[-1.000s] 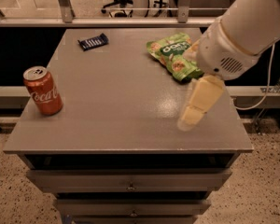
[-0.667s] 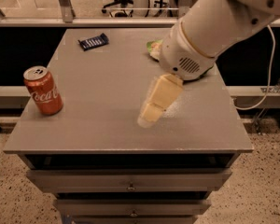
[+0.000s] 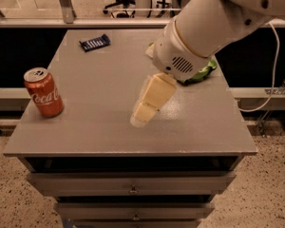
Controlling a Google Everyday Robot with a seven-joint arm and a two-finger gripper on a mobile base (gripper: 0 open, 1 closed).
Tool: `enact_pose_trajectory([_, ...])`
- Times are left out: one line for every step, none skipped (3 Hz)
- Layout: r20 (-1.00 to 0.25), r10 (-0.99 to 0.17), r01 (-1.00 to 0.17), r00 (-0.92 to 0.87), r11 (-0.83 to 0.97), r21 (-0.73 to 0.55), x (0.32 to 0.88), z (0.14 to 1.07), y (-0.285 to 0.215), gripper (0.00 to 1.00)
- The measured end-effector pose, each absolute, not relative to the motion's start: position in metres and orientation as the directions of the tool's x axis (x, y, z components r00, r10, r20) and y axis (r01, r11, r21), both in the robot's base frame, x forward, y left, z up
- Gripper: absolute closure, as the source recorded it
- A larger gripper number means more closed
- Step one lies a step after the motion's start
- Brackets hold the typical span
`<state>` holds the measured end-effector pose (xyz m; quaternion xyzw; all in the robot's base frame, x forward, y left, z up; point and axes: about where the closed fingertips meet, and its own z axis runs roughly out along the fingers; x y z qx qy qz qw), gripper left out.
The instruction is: Knock coke can over
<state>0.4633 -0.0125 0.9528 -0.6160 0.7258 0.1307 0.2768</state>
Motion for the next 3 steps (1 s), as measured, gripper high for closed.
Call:
enact_pose_trajectory([-0.592, -0.802, -0.968, -0.082, 0.206, -0.146, 0.467, 0.951, -0.003, 0.0])
enact_pose_trajectory([-0.658, -0.751, -0.976, -0.053, 0.177, -0.124, 0.476, 0.938, 0.035, 0.0])
enact_pose_trajectory([-0.747, -0.665, -0.983, -0.016, 0.145, -0.109, 0.493, 0.926, 0.088, 0.0])
